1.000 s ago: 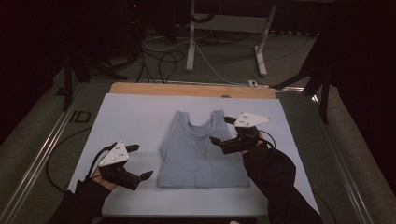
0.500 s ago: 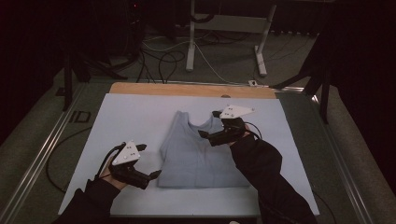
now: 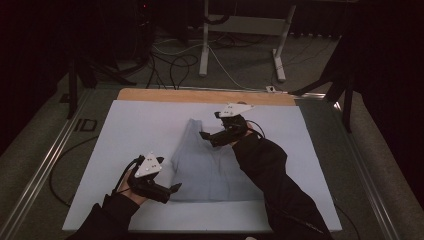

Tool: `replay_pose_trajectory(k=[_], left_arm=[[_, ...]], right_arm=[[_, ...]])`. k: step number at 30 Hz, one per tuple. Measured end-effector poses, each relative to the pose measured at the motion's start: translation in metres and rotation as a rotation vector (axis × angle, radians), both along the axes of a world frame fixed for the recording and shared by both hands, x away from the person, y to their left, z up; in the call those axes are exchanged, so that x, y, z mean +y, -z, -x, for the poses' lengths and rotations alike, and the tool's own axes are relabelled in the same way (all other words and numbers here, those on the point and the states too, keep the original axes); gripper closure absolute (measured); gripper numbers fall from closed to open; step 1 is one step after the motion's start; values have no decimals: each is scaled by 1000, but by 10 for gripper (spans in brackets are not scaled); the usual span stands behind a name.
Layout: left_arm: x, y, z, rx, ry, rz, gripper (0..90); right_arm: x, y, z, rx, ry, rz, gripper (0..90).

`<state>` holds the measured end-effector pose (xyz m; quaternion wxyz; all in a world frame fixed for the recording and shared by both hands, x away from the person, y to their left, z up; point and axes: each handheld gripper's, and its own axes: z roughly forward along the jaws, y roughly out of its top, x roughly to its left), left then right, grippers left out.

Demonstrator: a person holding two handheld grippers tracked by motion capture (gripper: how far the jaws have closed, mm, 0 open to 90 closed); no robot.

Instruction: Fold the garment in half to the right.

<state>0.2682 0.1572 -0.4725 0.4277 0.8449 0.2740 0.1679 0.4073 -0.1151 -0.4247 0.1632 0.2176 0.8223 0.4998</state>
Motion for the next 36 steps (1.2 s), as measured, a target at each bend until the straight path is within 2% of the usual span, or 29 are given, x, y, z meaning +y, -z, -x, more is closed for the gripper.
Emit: replay_pose_trajectory(k=[3,4,8,10,13,15,19,26,32,34,36], left_arm=[[-4,3,0,14,-22,1,4],[-6,4,0,18,-33,-9,4],[-11,12,-2,53,-71,-36,4],[-12,15,-3,83,-94,-30,4],[-12,19,-2,77,-117,-32,4],[-11,19,-1,92,-125,-14,4],[-11,23,0,143,-104,4,4],[-11,33,0,192,-129,15,5],[-12,40,0,215,-123,-43,90],[-13,41,2,217,-113,-55,168],[-14,44,4,229,-98,-77,200]], right_arm=[[6,4,-6,-2,3,7,82],[10,8,-9,14,4,1,82],[17,13,-17,26,3,11,82],[19,15,-19,30,4,12,82],[24,19,-26,37,6,19,82],[28,22,-29,43,5,28,82],[35,25,-35,50,3,53,82],[45,29,-41,61,1,58,82],[50,34,-46,70,3,69,82],[51,35,-48,71,0,82,82],[52,36,-49,79,3,79,82]])
